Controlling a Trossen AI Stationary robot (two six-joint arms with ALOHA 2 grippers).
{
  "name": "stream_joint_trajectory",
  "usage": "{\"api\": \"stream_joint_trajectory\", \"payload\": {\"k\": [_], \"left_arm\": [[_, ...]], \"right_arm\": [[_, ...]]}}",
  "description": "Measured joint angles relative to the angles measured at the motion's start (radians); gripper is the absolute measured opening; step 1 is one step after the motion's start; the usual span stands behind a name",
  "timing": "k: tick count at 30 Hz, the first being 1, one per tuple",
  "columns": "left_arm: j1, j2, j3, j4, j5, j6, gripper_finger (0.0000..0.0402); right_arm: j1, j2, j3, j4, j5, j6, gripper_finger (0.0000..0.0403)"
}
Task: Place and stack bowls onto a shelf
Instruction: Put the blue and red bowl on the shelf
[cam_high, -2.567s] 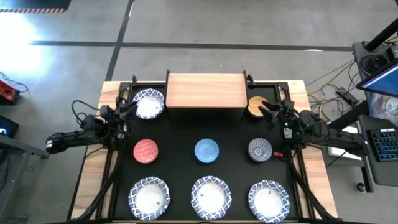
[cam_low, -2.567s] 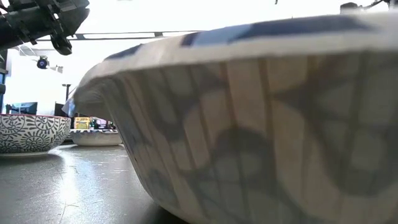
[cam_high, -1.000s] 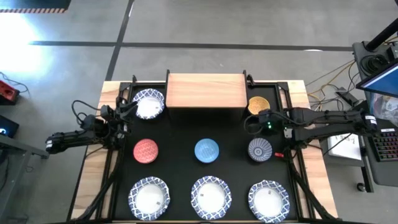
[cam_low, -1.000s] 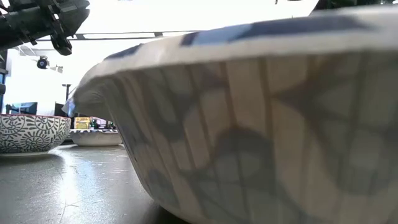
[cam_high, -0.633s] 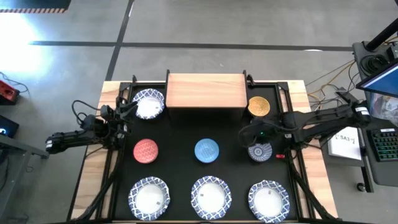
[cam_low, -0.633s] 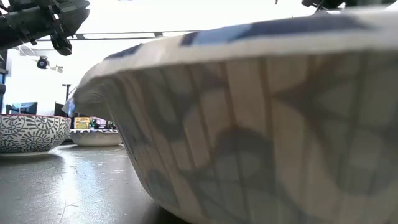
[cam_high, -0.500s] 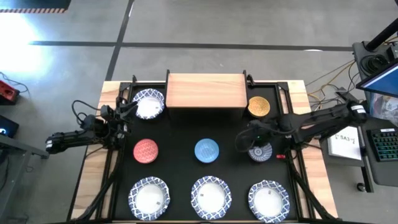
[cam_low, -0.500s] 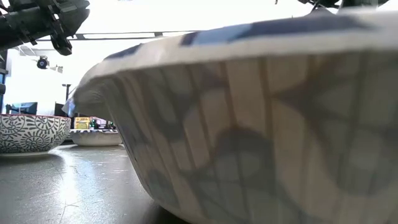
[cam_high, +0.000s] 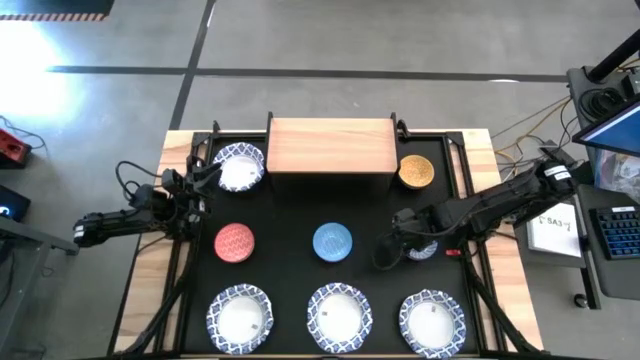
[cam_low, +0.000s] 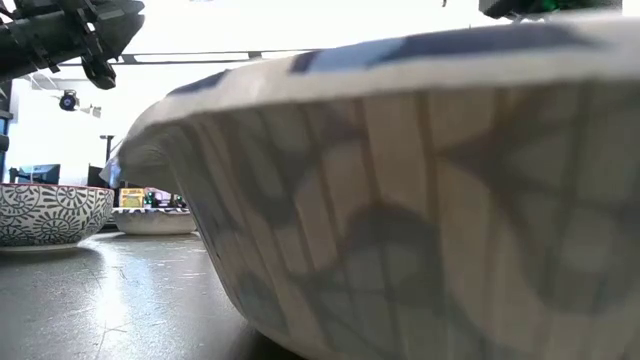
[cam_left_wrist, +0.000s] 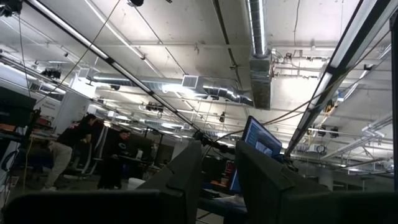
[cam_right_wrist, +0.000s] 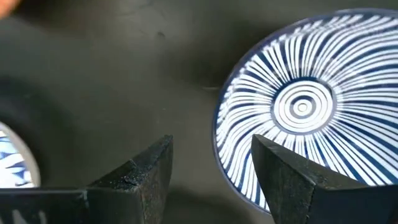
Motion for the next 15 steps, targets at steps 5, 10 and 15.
{"api": "stream_joint_trajectory", "payload": {"k": [5, 10, 15], "left_arm": [[0.0, 0.0, 0.0, -0.001, 0.0, 0.0, 0.0082], [0.0, 0.0, 0.0, -0.003, 0.0, 0.0, 0.0082], [0.0, 0.0, 0.0, -0.003, 0.0, 0.0, 0.0082]], "right_arm": [[0.017, 0.035, 0.0, 0.001, -0.013, -0.002, 0.0205], [0.021, 0.065, 0.0, -0.001, -0.032, -0.004, 0.0205], [0.021, 0.094, 0.0, -0.001, -0.053, -0.011, 0.0205]]}}
